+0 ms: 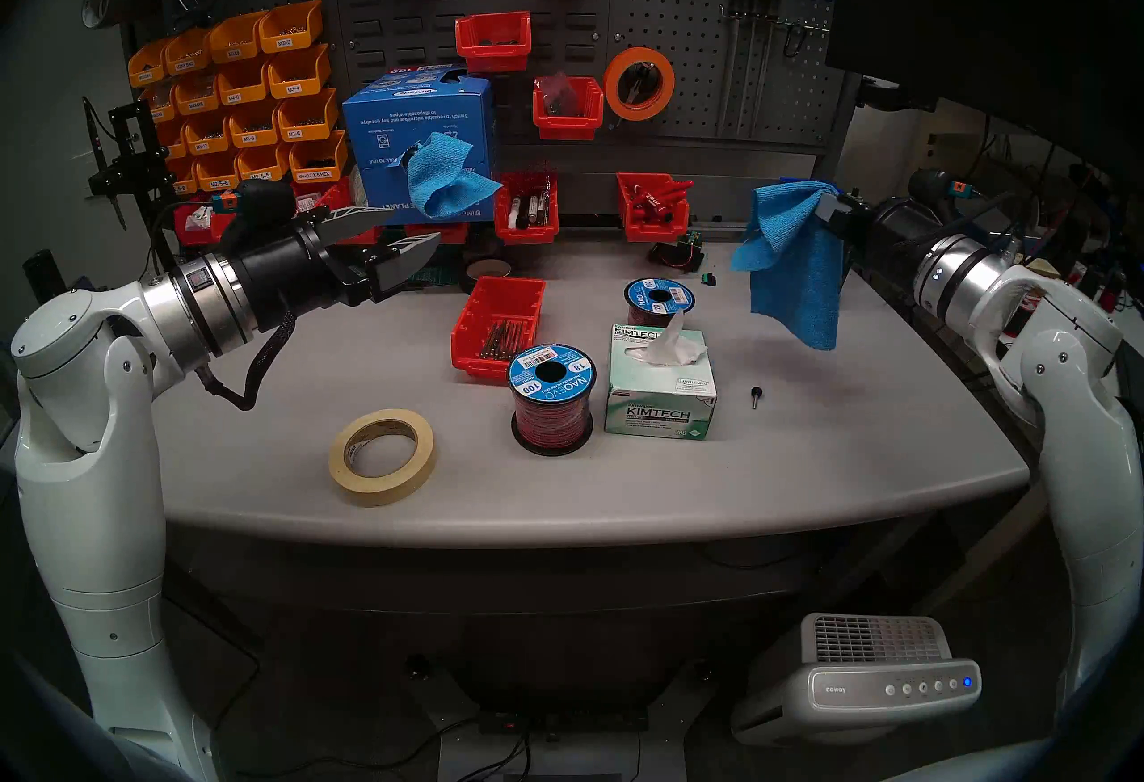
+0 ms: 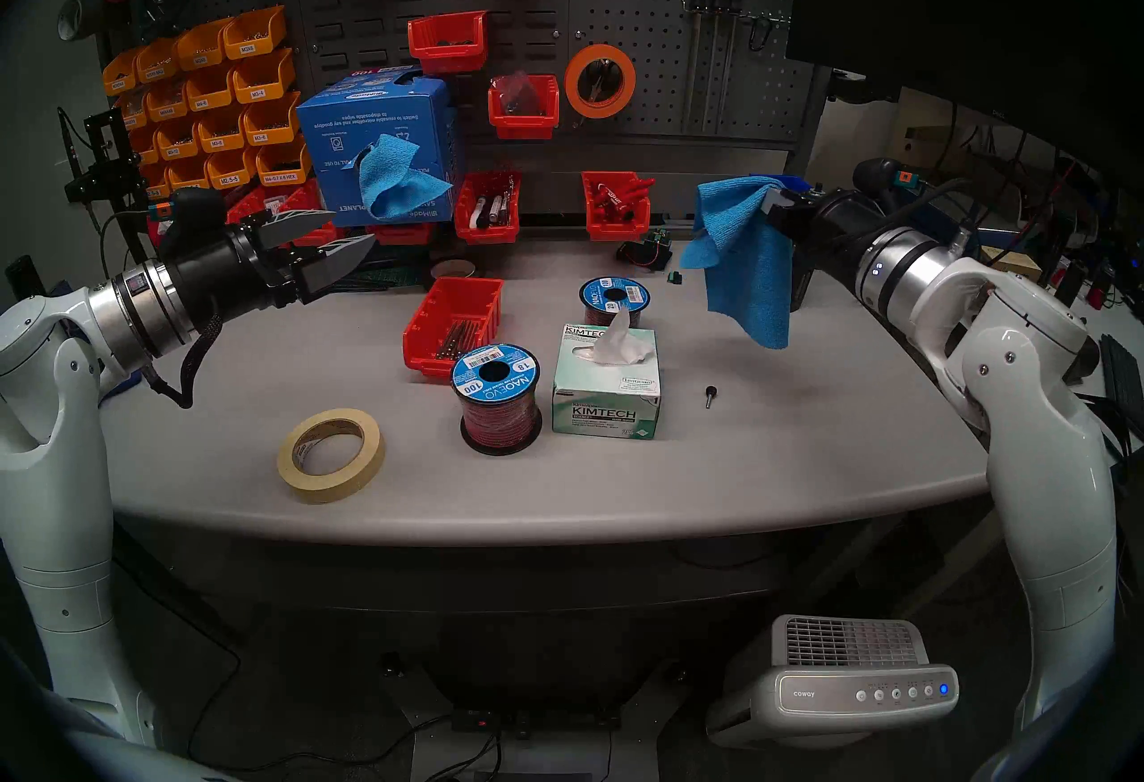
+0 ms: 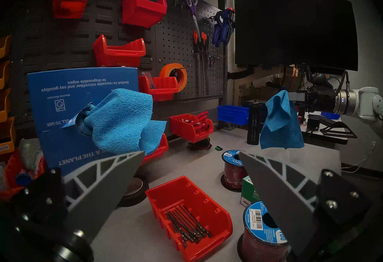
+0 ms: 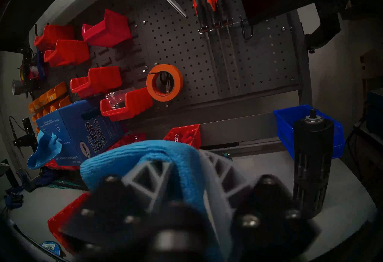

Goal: Take out a shop towel

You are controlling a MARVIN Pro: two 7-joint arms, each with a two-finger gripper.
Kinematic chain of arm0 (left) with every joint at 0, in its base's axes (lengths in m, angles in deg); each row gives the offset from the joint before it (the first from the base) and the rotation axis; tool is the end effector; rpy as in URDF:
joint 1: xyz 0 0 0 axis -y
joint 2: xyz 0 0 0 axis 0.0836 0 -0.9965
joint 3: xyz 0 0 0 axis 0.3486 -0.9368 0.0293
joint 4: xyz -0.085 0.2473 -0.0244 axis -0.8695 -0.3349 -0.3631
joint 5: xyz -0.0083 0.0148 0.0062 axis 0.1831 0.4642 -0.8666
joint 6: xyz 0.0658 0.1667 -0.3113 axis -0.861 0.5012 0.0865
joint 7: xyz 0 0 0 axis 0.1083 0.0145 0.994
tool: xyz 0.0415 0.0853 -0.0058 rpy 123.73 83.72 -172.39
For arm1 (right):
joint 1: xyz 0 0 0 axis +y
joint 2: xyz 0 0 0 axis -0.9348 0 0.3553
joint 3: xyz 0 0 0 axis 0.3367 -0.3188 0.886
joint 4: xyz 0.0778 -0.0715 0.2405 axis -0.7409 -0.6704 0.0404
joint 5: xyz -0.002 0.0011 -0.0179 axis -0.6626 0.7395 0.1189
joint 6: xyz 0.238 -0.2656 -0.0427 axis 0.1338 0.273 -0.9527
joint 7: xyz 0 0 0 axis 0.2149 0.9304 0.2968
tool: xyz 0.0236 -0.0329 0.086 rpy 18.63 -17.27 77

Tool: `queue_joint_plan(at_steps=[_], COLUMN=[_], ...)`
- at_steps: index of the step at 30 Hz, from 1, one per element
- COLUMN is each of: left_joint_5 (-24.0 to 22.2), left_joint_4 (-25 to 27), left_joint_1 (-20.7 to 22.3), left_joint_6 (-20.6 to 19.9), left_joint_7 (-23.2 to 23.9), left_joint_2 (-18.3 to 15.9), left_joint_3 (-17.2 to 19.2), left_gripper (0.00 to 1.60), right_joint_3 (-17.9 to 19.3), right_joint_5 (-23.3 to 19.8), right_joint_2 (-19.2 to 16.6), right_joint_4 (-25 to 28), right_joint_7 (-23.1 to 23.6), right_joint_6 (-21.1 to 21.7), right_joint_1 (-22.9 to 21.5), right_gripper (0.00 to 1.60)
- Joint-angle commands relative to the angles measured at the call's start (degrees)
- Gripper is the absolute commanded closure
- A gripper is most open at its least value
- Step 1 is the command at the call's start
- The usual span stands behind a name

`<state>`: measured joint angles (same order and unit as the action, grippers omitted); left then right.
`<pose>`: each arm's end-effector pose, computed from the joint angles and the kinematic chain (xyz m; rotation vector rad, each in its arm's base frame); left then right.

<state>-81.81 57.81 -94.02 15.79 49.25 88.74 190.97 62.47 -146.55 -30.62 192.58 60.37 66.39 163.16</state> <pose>0.3587 0.1053 -0.0075 1.7917 -0.7044 1.8342 0.4038 -0.0948 -0.0028 -2.0134 -0.0706 -1.8631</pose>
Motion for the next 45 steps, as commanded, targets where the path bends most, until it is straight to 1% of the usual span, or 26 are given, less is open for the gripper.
queue_joint_plan(at_steps=[1,2,3,4,5,6,7,8,11,12,14,15,16,17,22,24,25,27,28,32,35,37,39,43,44,45], left_joint_5=[0.2,0.3,0.3,0.4,0.5,0.5,0.5,0.5,0.5,0.6,0.6,0.7,0.7,0.8,0.7,0.7,0.7,0.8,0.8,0.8,0.8,0.8,0.8,0.9,0.9,0.9], left_joint_4=[-0.1,-0.3,-0.4,-0.6,-0.9,-1.0,-1.2,-1.4,-1.9,-2.1,-2.5,-2.7,-2.9,-3.1,-3.7,-3.8,-3.9,-4.0,-4.0,-4.1,-4.2,-4.3,-4.5,-5.0,-5.0,-5.1], left_joint_1=[0.5,0.5,0.5,0.5,0.5,0.6,0.5,0.5,0.6,0.6,0.5,0.4,0.4,0.3,0.3,0.3,0.3,0.3,0.3,0.5,0.8,1.0,1.0,0.8,0.8,0.8], left_joint_6=[0.8,0.9,0.9,0.9,0.9,0.9,0.9,0.9,0.7,0.8,0.7,0.7,0.7,0.7,0.7,0.7,0.7,0.7,0.8,0.8,0.9,1.0,1.0,1.1,1.1,1.1], left_joint_7=[-0.1,-0.1,-0.2,-0.3,-0.4,-0.4,-0.5,-0.6,-1.0,-1.1,-1.4,-1.5,-1.6,-1.7,-2.3,-2.5,-2.6,-2.9,-3.0,-3.4,-3.9,-4.1,-4.4,-4.9,-5.1,-5.2], left_joint_2=[-0.2,-0.2,-0.2,-0.2,-0.2,-0.2,-0.2,-0.1,0.0,0.0,0.0,0.0,0.1,0.1,0.2,0.2,0.3,0.3,0.3,0.4,0.4,0.4,0.4,0.6,0.6,0.7], left_joint_3=[-0.2,-0.3,-0.3,-0.4,-0.4,-0.4,-0.5,-0.4,-0.5,-0.6,-0.7,-0.9,-1.0,-1.1,-1.6,-1.9,-2.1,-2.4,-2.6,-3.0,-3.3,-3.5,-3.7,-4.3,-4.4,-4.6], left_gripper=[0.00,0.00,0.00,0.00,0.00,0.00,0.00,0.00,0.00,0.00,0.00,0.00,0.00,0.00,0.00,0.00,0.00,0.00,0.00,0.00,0.00,0.00,0.00,0.00,0.00,0.00], right_joint_3=[0.2,0.7,-0.5,0.2,-0.8,-0.2,-1.0,-0.9,-2.4,-2.2,-3.8,-3.6,-4.8,-4.6,-7.2,-7.6,-8.3,-8.5,-9.2,-9.5,-10.9,-11.6,-13.2,-14.4,-14.9,-15.4], right_joint_5=[-6.5,-7.0,-8.2,-8.3,-9.9,-10.2,-10.8,-11.0,-12.4,-12.7,-13.7,-13.9,-14.4,-14.6,-15.8,-16.3,-16.5,-16.9,-17.1,-18.0,-19.1,-19.8,-20.7,-21.6,-21.8,-22.1], right_joint_2=[-7.0,-6.6,-8.0,-7.5,-9.2,-8.8,-9.9,-10.0,-11.9,-11.7,-12.7,-13.1,-13.2,-13.6,-14.5,-14.7,-14.8,-15.3,-15.3,-16.1,-16.5,-16.6,-16.5,-16.6,-16.5,-16.3], right_joint_4=[-1.7,-1.6,-2.7,-2.3,-3.4,-3.2,-3.9,-4.0,-5.0,-4.8,-5.5,-5.2,-5.7,-5.3,-5.5,-5.2,-5.3,-5.0,-5.2,-5.0,-5.6,-6.0,-6.8,-7.6,-7.9,-8.2], right_joint_7=[-0.5,-0.4,-0.6,-0.5,-0.5,-0.4,-0.5,-0.6,-0.8,-0.8,-0.8,-0.7,-0.8,-0.7,-0.7,-0.6,-0.6,-0.5,-0.6,-0.4,-0.4,-0.3,-0.3,-0.3,-0.3,-0.3], right_joint_6=[5.1,5.7,6.5,7.2,8.2,8.6,9.6,9.9,11.8,12.0,13.2,13.1,13.9,14.0,15.8,16.1,16.5,16.9,17.4,18.4,20.0,20.7,22.0,23.1,23.4,23.8], right_joint_1=[-7.0,-6.4,-8.1,-7.2,-8.8,-8.2,-9.3,-9.3,-11.2,-10.7,-12.9,-12.0,-13.9,-13.0,-16.1,-16.4,-17.5,-17.6,-19.1,-19.9,-21.9,-22.0,-23.7,-25.2,-25.8,-26.6], right_gripper=[1.60,1.60,1.60,1.60,1.60,1.60,1.60,1.60,1.60,1.60,1.60,1.60,1.60,1.60,1.60,1.60,1.60,1.60,1.60,1.60,1.60,1.60,1.60,1.60,1.46,1.12])
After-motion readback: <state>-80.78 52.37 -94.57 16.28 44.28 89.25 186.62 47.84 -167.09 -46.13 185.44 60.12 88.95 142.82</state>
